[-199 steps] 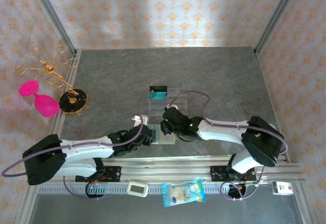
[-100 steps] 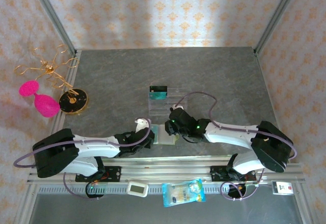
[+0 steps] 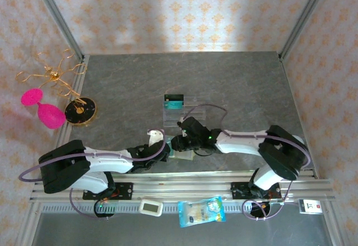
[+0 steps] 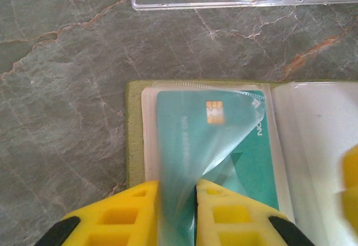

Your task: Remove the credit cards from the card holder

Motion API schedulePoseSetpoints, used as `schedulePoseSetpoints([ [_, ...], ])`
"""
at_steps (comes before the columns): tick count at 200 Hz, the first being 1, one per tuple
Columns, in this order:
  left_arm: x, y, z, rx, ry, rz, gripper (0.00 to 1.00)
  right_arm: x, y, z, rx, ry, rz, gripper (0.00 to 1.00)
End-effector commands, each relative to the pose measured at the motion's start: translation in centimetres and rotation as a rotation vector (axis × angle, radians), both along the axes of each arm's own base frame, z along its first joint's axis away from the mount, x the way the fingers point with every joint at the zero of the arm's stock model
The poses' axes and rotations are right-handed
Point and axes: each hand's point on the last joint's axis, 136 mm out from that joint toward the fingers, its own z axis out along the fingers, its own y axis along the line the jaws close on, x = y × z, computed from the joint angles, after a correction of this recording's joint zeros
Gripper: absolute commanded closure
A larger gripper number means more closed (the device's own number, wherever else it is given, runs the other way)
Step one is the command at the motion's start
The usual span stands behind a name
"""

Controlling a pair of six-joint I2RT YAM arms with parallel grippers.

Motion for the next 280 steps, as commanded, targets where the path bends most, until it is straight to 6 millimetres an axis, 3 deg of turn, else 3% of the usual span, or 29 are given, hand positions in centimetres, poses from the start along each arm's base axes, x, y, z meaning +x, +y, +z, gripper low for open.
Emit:
schedulePoseSetpoints([
  [1, -2.4, 1.6, -2.6, 0.06, 0.103, -0.026, 0.79, 0.0, 1.5, 0.7, 0.056, 0.029, 0.025, 0.74],
  [58, -2.5, 1.5, -2.7, 0.05, 0.104, -0.03, 0.79, 1.2, 0.4, -1.3, 0.018, 0.068, -0.074, 0.81],
  [81, -2.6, 1.5, -2.7, 0.048, 0.107, -0.032, 0.79, 1.6, -0.5, -2.4, -0.033, 0.084, -0.117, 0.81],
  [155, -2.7, 1.2, -2.7, 0.032, 0.109, -0.043, 0.78, 1.9, -0.3, -3.6, -0.083, 0.111, -0.131, 0.78],
  [201, -2.8, 1.2, -2.8, 0.021, 0.113, -0.046, 0.78, 1.6, -1.1, -5.5, -0.199, 0.121, -0.164, 0.78],
  [219, -2.9, 1.3, -3.0, 0.02, 0.114, -0.043, 0.78, 1.4, -0.5, -4.5, -0.151, 0.11, -0.141, 0.76],
  [258, -2.9, 1.3, -2.9, 0.019, 0.112, -0.046, 0.78, 2.5, 1.0, 1.5, 0.023, 0.009, -0.131, 0.68],
  [280, -2.9, 1.4, -2.9, 0.016, 0.11, -0.044, 0.78, 2.3, 1.5, 1.2, 0.042, 0.057, -0.129, 0.68],
])
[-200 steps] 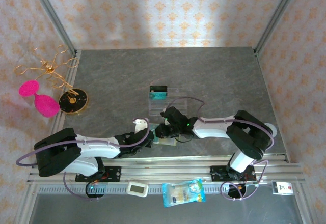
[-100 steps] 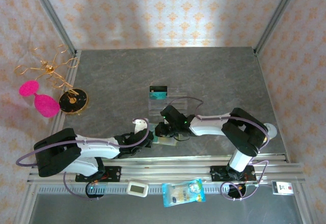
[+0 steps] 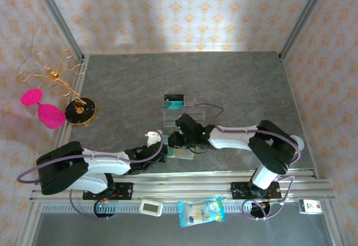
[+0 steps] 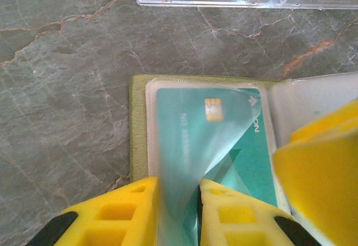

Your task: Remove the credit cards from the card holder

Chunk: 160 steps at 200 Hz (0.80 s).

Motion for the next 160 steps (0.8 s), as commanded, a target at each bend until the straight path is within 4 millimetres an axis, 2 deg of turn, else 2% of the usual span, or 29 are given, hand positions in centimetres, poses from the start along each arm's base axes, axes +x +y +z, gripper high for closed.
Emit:
schedulePoseSetpoints([
  [1, -2.6, 1.3, -2.8, 0.066, 0.117, -0.053, 0.78, 0.7, 0.6, 0.9, 0.047, -0.017, -0.021, 0.68],
  [57, -2.7, 1.3, -2.7, 0.062, 0.113, -0.055, 0.78, 0.4, 1.4, -0.6, 0.064, 0.043, -0.014, 0.68],
  [96, -2.7, 1.3, -2.7, 0.058, 0.112, -0.058, 0.78, -0.2, 0.9, -2.3, 0.024, 0.096, -0.025, 0.68],
  [140, -2.7, 1.2, -2.7, 0.054, 0.113, -0.059, 0.77, -1.0, 0.8, -3.2, -0.011, 0.138, -0.031, 0.62],
  [160, -2.6, 1.2, -2.5, 0.051, 0.111, -0.056, 0.7, -1.1, 0.1, -4.1, -0.098, 0.128, -0.043, 0.6],
])
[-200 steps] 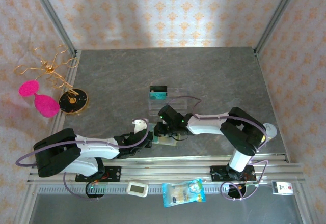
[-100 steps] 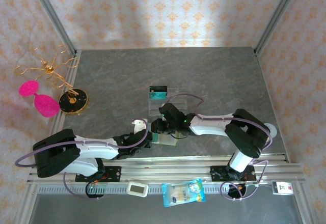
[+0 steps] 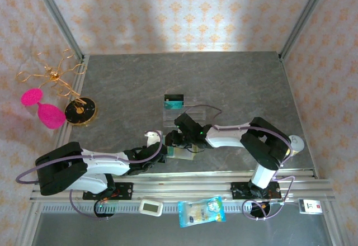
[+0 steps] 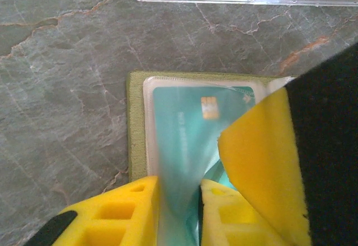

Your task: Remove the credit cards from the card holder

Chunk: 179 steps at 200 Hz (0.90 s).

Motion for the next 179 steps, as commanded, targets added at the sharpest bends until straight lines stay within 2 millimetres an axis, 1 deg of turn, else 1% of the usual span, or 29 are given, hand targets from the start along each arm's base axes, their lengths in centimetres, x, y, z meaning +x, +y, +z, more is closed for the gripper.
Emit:
schedulePoseSetpoints([
  [1, -2.4, 1.2, -2.4, 0.064, 0.104, -0.048, 0.7, -1.3, -1.1, -2.3, -0.135, 0.044, 0.006, 0.6],
  [14, -2.4, 1.4, -2.1, 0.061, 0.098, -0.041, 0.63, -1.3, -1.9, -2.8, -0.198, 0.032, -0.003, 0.6],
  [27, -2.4, 1.7, -1.7, 0.051, 0.087, -0.032, 0.56, -1.0, -2.8, -2.7, -0.235, 0.008, -0.024, 0.6],
  [35, -2.4, 1.8, -1.4, 0.042, 0.081, -0.028, 0.54, -0.7, -3.5, -2.5, -0.259, -0.007, -0.043, 0.6],
  [65, -2.3, 2.1, -0.6, 0.034, 0.066, -0.022, 0.52, 0.0, -5.2, -1.2, -0.305, -0.075, -0.1, 0.6],
  [88, -2.3, 2.1, 0.1, 0.025, 0.057, -0.022, 0.52, 0.2, -6.0, -0.5, -0.33, -0.109, -0.127, 0.6],
  [99, -2.2, 2.0, 0.4, 0.018, 0.053, -0.021, 0.52, 0.3, -6.0, -0.3, -0.327, -0.115, -0.128, 0.6],
  [108, -2.2, 1.8, 0.8, 0.01, 0.047, -0.024, 0.52, 0.3, -5.6, 0.2, -0.309, -0.127, -0.119, 0.6],
  [126, -1.8, 1.3, 1.8, -0.015, 0.027, -0.03, 0.52, 0.5, -4.6, 1.8, -0.261, -0.175, -0.095, 0.6],
  [137, -1.6, 1.1, 2.6, -0.024, 0.009, -0.027, 0.52, 0.8, -4.5, 2.9, -0.247, -0.206, -0.094, 0.6],
  [149, -1.2, 1.0, 3.3, -0.036, -0.013, -0.023, 0.52, 0.8, -4.4, 3.5, -0.23, -0.218, -0.092, 0.61],
  [159, -0.7, 0.9, 3.8, -0.042, -0.03, -0.018, 0.53, 0.5, -4.3, 3.5, -0.214, -0.199, -0.074, 0.64],
  [179, 0.7, 1.0, 4.6, -0.047, -0.058, 0.002, 0.54, -0.2, -4.3, 2.7, -0.179, -0.138, -0.051, 0.71],
])
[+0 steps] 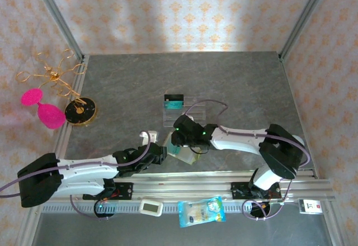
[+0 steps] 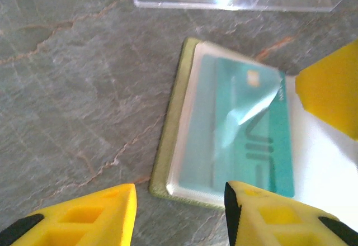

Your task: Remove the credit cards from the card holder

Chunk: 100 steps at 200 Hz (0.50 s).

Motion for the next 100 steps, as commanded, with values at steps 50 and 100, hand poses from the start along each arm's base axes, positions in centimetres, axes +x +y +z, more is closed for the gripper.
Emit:
schedulePoseSetpoints([
  [50, 5.7, -0.4, 2.2, 0.032, -0.073, 0.042, 0.65, -0.6, -3.0, -2.3, 0.01, 0.094, -0.031, 0.79],
  [100, 6.2, -1.6, 1.8, 0.029, -0.057, 0.008, 0.63, -1.3, -7.3, -6.2, -0.208, 0.083, -0.003, 0.84],
])
